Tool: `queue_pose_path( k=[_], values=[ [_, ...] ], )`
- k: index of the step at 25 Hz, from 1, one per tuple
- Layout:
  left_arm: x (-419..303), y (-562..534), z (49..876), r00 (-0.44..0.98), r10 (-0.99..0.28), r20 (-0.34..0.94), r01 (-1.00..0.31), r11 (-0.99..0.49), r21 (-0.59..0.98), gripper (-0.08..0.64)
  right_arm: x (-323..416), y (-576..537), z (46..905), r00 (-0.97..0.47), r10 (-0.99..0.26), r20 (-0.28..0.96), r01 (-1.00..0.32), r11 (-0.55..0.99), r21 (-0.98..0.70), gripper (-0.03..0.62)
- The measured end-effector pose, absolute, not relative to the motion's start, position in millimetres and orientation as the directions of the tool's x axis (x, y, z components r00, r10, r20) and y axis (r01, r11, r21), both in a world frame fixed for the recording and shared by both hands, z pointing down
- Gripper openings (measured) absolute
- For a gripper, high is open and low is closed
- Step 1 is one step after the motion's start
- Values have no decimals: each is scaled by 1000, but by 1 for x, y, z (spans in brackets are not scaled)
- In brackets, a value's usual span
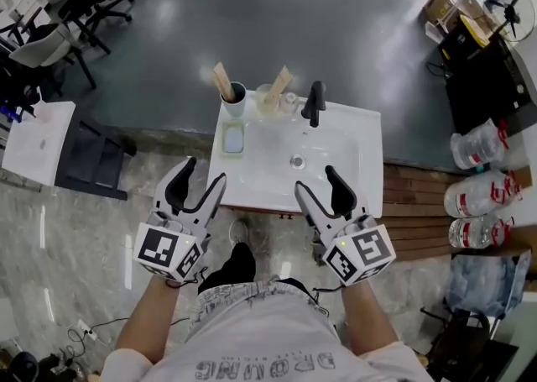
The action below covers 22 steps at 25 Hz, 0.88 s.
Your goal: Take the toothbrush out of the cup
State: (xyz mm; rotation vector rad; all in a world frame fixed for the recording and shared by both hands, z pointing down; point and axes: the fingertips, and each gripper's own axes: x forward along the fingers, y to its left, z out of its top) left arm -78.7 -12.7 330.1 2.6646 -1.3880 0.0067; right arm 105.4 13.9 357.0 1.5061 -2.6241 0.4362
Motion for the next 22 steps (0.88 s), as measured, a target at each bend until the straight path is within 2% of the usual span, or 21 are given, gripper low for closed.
queue_pose_path(
  k=[22],
  values=[
    [-126, -145, 353, 660, -746, 93, -748, -639, 182, 256, 50, -104, 370, -431, -856, 284, -901, 388, -196, 288]
  ],
)
